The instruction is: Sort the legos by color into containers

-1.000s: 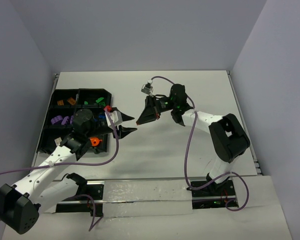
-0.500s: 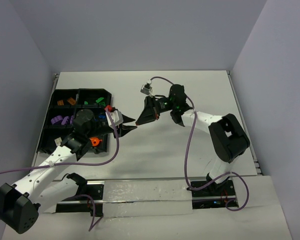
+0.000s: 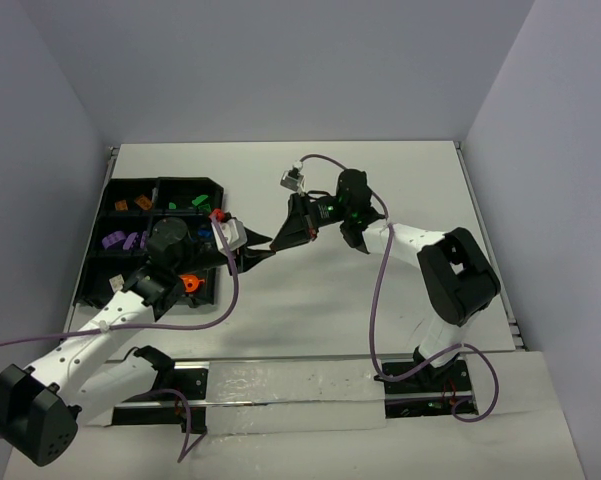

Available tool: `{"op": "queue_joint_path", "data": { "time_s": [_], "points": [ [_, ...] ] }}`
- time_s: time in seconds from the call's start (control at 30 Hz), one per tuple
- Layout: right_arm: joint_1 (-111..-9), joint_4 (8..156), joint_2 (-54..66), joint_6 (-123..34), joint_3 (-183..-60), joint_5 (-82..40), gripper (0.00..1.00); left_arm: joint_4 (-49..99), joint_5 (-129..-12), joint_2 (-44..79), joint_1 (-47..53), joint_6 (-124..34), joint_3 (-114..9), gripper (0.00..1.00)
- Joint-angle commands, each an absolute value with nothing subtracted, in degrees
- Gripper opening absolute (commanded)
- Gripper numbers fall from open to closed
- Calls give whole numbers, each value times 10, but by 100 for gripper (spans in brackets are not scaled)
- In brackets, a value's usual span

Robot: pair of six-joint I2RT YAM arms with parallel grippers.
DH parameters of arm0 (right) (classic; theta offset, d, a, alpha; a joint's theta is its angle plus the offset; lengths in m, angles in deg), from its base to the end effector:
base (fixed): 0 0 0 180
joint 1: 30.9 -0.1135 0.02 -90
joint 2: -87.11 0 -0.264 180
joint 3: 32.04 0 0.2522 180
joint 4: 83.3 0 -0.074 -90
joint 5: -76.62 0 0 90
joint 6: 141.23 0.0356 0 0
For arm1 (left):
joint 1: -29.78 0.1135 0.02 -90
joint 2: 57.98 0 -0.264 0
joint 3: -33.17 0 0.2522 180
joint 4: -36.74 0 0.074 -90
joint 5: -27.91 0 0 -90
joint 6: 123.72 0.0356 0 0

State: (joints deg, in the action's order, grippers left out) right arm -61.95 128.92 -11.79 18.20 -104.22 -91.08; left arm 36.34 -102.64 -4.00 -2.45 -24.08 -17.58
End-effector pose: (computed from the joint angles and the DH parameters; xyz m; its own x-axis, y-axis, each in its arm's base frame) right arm 0.2967 0.2193 0.2687 -0.8541 -0.2814 -0.4374 -0.4082 -0.1584 0.8990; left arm 0.1716 -0.1355 0.3064 0.1070 0.0830 -0.9908 0.9496 0.2869 0.1265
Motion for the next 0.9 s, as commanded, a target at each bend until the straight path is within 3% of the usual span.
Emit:
{"op": "queue_joint_path", "data": {
  "time_s": [0.0, 0.1, 0.2, 0.3, 0.37, 0.5, 0.73, 0.77, 0.8, 0.87],
  "points": [
    [-627, 1295, -105, 171, -1054, -911, 0, 394, -1021, -37, -28, -244, -189, 31],
    [-626, 1295, -104, 172, -1056, -914, 0, 383, -1018, -37, -27, -234, -190, 20],
    [-625, 1297, -103, 177, -1058, -917, 0, 343, -1008, -43, -27, -215, -188, 0],
    [-624, 1299, -103, 180, -1062, -923, 0, 320, -1002, -48, -27, -209, -186, 0],
    [-617, 1299, -104, 187, -1065, -931, 24, 293, -989, -59, -27, -196, -183, 0],
    [-595, 1301, -101, 198, -1065, -939, 61, 245, -971, -88, -27, -177, -173, 0],
    [-553, 1297, -89, 191, -1055, -941, 83, 174, -918, -138, 1, -180, -148, 0],
    [-542, 1283, -83, 173, -1048, -938, 91, 143, -907, -140, 19, -182, -159, 0],
    [-531, 1254, -77, 143, -1044, -936, 99, 113, -899, -138, 38, -185, -171, 0],
    [-513, 1105, -67, 15, -1054, -922, 100, 47, -882, -125, 85, -188, -200, 0]
  ]
}}
